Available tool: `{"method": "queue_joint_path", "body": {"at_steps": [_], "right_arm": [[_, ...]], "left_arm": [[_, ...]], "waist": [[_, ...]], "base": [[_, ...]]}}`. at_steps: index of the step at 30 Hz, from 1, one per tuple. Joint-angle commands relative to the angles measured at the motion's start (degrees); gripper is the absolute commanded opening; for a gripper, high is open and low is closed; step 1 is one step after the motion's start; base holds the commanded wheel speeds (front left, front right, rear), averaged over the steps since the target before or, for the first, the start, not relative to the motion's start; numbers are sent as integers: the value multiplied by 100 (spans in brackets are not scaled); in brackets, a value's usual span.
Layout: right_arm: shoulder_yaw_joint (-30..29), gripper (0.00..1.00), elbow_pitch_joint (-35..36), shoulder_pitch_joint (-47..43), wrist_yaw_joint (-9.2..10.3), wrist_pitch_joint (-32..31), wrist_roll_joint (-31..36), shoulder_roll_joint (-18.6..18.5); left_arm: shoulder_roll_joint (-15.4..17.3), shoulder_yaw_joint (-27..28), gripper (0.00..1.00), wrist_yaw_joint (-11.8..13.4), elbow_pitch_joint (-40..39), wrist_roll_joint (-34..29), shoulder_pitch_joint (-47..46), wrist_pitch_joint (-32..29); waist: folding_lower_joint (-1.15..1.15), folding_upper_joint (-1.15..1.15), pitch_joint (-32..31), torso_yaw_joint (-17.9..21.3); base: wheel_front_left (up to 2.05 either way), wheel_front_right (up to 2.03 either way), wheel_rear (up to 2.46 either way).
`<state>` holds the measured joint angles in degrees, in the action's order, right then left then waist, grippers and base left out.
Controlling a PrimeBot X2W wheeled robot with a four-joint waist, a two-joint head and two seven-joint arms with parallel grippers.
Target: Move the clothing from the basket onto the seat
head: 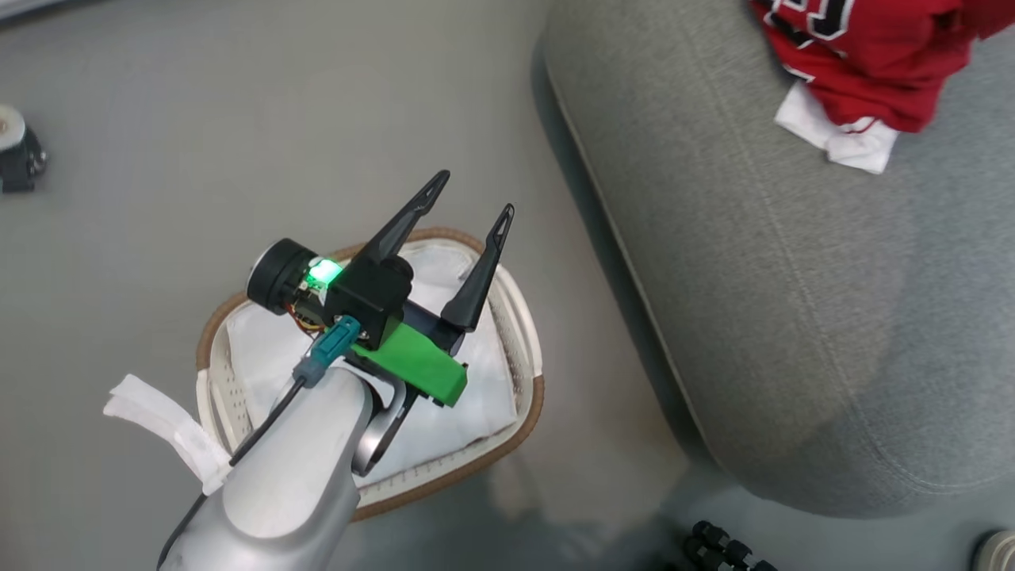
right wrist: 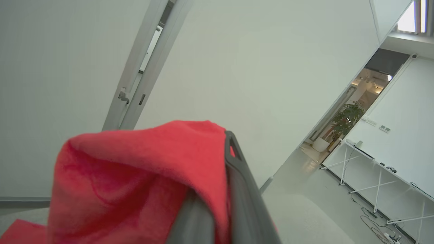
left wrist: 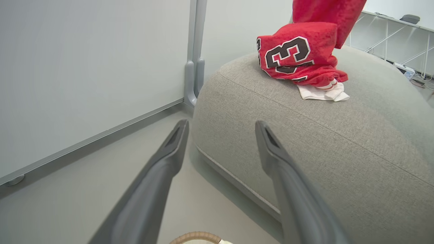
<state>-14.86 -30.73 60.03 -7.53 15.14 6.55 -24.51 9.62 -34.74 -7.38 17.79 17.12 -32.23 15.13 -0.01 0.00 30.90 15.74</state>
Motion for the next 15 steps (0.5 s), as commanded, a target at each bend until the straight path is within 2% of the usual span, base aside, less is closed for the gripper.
{"method": "queue_joint_path", "body": {"at_steps": [1,7,12,13,15], "right_arm": [[-39,0,-132,-199,8,1,49,64],[11,0,-530,-743,8,1,93,370],[14,0,-500,-1000,8,1,85,562],[15,3,-467,-1045,8,1,91,584],[30,35,-429,-1113,8,1,110,622]], "left_arm": [[26,38,100,-19,-42,-46,-131,2],[5,77,100,-19,-171,17,-122,2],[116,48,100,-19,-230,95,-19,2],[127,50,100,-19,-238,108,9,2],[134,57,100,-19,-234,127,50,2]], "waist": [[1,0,564,-436],[1,0,733,-446],[1,0,695,-328],[1,0,663,-298],[1,0,598,-258]], "base": [[0,0,0],[0,0,0],[0,0,0],[0,0,0],[0,0,0]]}}
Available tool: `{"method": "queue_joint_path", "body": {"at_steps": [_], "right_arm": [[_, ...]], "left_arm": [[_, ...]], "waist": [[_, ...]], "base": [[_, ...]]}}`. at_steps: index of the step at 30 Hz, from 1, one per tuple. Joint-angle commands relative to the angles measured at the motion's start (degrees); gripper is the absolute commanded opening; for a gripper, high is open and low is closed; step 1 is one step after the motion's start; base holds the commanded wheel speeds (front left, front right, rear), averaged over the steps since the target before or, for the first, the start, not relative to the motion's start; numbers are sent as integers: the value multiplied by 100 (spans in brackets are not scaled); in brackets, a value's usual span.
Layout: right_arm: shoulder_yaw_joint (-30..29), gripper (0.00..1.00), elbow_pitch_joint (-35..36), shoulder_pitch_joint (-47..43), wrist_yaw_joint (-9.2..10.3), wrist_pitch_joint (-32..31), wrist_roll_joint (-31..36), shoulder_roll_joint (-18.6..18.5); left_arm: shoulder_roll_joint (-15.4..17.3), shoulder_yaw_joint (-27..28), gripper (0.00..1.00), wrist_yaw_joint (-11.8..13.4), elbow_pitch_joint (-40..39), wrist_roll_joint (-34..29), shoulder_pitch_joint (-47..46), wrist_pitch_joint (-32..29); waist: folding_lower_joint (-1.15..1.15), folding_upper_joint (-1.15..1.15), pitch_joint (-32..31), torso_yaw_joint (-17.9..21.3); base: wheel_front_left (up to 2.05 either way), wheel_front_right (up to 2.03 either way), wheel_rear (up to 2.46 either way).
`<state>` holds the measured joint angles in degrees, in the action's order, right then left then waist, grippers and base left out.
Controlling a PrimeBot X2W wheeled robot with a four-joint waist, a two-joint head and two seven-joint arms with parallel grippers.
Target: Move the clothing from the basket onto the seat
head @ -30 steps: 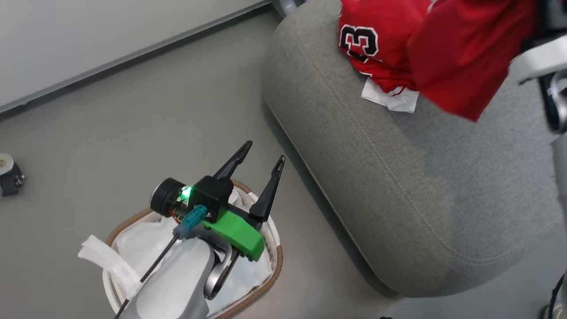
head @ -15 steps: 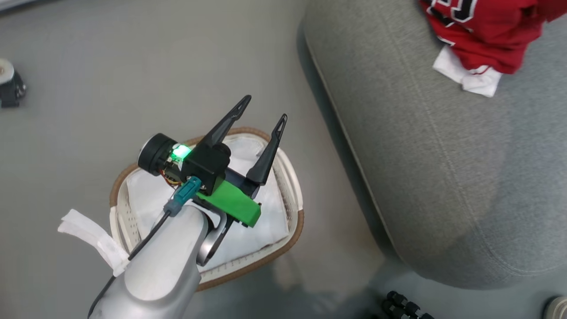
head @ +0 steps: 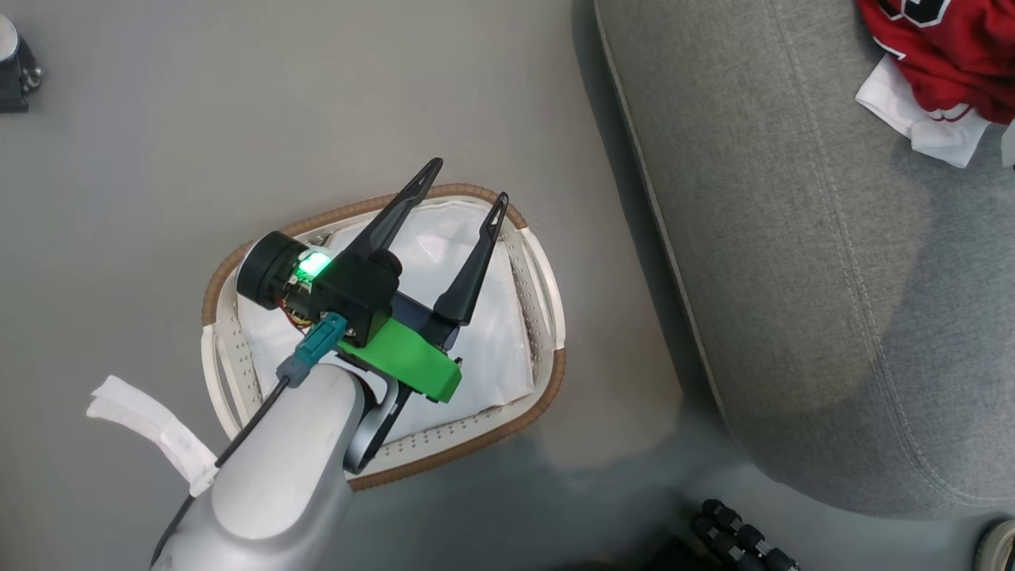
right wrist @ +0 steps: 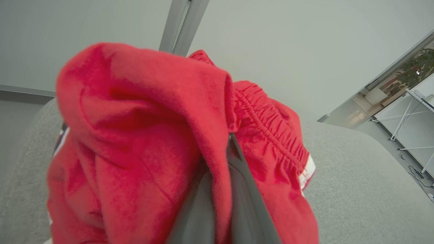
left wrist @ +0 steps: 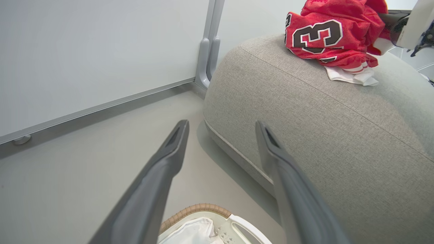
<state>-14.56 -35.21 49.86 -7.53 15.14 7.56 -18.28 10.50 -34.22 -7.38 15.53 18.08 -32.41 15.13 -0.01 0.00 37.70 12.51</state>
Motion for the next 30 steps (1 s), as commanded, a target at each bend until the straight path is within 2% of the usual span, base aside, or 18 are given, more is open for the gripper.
{"method": "queue_joint_path", "body": {"at_steps": [1,2,3,13,22,30], "right_arm": [[11,48,36,-132,8,1,18,13],[12,93,74,-189,8,1,27,28],[19,100,104,-241,8,1,30,42],[265,100,425,-865,8,1,58,132],[700,100,612,-1166,8,1,-35,23],[874,100,500,-1259,8,1,-236,565]], "left_arm": [[42,9,100,-19,0,41,79,2],[39,9,100,-19,10,51,89,2],[29,29,100,-19,11,61,103,2],[-198,643,100,100,122,60,444,2],[-485,1504,100,184,222,158,1008,2],[-635,2240,100,216,276,43,1605,2]], "waist": [[1,0,-115,78],[1,0,-166,96],[1,0,-213,108],[1,0,-976,107],[1,0,-1877,-162],[1,0,-2482,-503]], "base": [[0,0,0],[0,0,0],[0,0,0],[0,0,0],[0,0,0],[0,0,0]]}}
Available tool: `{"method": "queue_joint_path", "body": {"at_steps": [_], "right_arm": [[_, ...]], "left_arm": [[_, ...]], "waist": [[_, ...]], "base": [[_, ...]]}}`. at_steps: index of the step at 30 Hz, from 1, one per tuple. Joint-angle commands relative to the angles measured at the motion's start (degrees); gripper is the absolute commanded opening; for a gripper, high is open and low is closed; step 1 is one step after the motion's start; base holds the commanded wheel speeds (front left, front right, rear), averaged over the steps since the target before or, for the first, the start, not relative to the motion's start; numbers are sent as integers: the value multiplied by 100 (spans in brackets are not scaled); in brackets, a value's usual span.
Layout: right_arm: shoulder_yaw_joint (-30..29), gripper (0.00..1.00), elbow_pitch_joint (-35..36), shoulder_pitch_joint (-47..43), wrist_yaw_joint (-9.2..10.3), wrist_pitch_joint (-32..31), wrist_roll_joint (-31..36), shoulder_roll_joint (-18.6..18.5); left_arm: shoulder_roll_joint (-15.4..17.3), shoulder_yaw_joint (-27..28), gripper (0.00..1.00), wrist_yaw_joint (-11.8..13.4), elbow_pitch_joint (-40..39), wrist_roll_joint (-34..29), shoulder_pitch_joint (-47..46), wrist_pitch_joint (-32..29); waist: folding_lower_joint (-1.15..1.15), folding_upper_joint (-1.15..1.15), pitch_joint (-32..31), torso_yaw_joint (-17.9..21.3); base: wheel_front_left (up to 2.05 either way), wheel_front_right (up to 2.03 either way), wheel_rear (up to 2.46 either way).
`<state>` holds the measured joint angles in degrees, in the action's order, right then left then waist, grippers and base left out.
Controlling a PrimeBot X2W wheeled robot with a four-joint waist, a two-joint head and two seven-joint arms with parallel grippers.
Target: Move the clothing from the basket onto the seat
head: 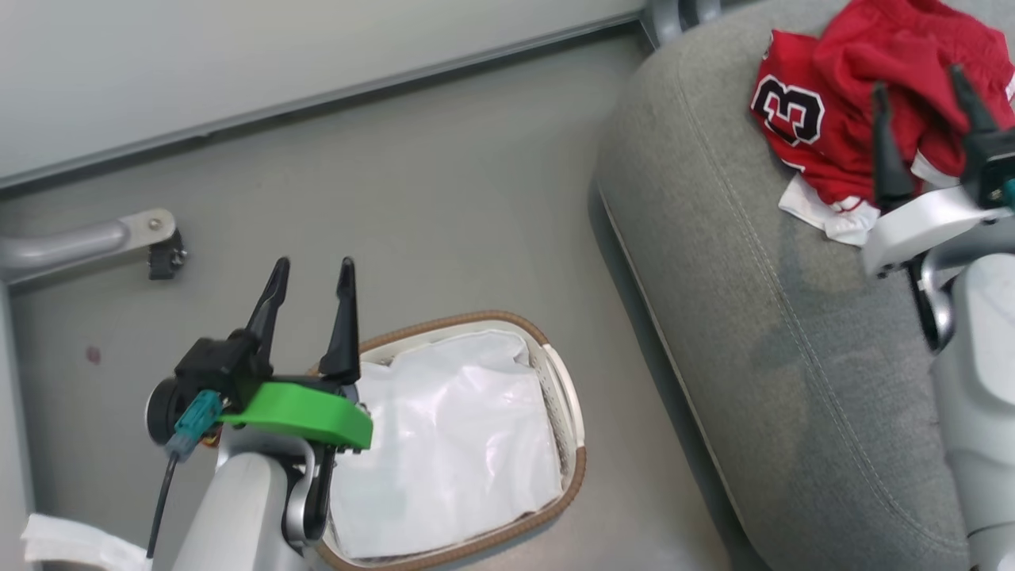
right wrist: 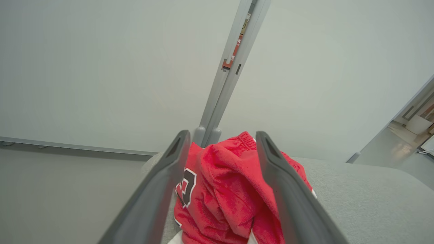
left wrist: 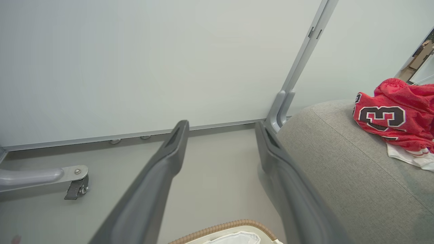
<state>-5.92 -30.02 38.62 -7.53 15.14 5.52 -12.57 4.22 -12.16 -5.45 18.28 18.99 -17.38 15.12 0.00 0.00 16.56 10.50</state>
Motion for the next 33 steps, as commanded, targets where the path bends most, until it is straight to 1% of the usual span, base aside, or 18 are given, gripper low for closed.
{"method": "queue_joint_path", "body": {"at_steps": [1,10,14,18,23,28,33], "right_arm": [[37,100,-16,-173,8,1,-59,49],[379,100,147,-825,8,1,-299,769],[539,100,307,-1218,8,1,-383,911],[675,100,515,-1650,8,1,-496,943],[872,100,756,-2183,8,1,-848,952],[825,100,905,-2556,8,1,-1082,956],[844,100,961,-2745,8,1,-1174,957]], "left_arm": [[-23,107,100,14,11,-40,162,3],[-112,783,100,-67,109,-127,635,3],[-124,914,100,-107,195,-137,781,3],[-131,951,100,-119,235,-59,945,3],[-131,907,100,-122,178,87,1173,3],[-129,858,100,-57,120,163,1398,3],[-130,798,100,-7,88,225,1489,3]], "waist": [[0,0,-422,-349],[0,0,-764,-783],[0,0,-832,-882],[0,0,-891,-934],[0,0,-994,-954],[0,0,-1106,-905],[0,0,-1174,-860]], "base": [[0,0,0],[0,0,0],[0,0,0],[0,0,0],[0,0,0],[0,0,0],[0,0,0]]}}
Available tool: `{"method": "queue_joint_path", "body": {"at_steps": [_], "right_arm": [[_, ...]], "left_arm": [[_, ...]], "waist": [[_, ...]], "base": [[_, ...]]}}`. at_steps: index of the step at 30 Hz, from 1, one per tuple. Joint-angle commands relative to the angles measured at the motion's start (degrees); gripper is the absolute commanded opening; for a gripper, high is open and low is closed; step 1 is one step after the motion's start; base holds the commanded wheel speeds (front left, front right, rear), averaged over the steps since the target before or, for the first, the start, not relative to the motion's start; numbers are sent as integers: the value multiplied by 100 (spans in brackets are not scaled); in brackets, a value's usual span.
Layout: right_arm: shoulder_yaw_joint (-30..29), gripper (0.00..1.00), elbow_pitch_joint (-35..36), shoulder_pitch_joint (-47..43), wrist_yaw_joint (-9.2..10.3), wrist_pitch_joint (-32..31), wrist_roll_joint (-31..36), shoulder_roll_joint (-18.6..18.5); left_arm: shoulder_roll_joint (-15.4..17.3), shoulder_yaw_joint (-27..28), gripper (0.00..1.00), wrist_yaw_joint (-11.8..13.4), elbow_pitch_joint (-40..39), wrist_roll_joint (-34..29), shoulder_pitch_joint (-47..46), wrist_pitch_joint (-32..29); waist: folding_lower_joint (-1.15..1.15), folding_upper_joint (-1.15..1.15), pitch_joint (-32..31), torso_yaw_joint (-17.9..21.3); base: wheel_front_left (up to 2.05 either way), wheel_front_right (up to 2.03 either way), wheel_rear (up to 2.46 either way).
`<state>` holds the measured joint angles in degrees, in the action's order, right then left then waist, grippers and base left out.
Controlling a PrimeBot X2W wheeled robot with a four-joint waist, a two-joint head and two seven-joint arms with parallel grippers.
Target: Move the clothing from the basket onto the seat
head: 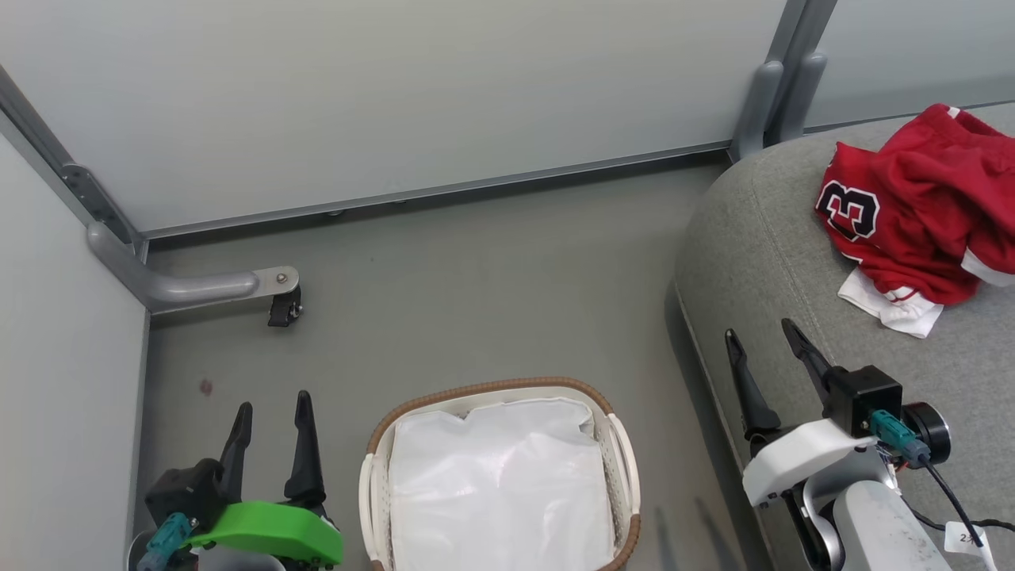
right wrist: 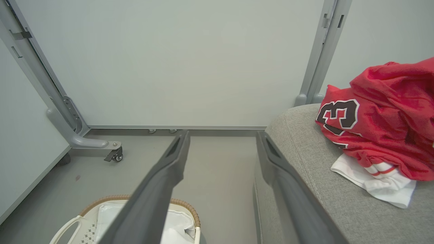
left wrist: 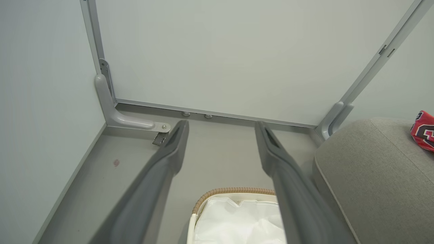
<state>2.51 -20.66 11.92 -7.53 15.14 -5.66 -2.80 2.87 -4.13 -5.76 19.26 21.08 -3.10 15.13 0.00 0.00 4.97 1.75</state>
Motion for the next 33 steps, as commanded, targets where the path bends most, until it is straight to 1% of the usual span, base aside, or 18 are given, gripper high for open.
{"method": "queue_joint_path", "body": {"at_steps": [1,18,19,22,33], "right_arm": [[22,100,23,-98,8,1,-57,-20],[95,100,11,-133,8,1,-115,-20],[93,0,-1,-67,0,0,-89,1],[96,0,-136,-129,0,-3,-93,29],[-66,0,-29,-177,1,-333,-1344,22]], "left_arm": [[5,-22,100,39,-16,24,75,2],[6,-39,100,88,-34,83,87,2],[-2,-56,0,74,-28,46,18,0],[-14,-62,0,73,108,54,27,-4],[-11,110,0,36,22,1086,-34,-324]], "waist": [[0,0,-27,25],[0,0,-98,13],[0,0,-98,13],[0,0,-100,11],[0,0,-133,-5]], "base": [[0,0,0],[0,0,0],[0,0,0],[0,0,0],[0,0,0]]}}
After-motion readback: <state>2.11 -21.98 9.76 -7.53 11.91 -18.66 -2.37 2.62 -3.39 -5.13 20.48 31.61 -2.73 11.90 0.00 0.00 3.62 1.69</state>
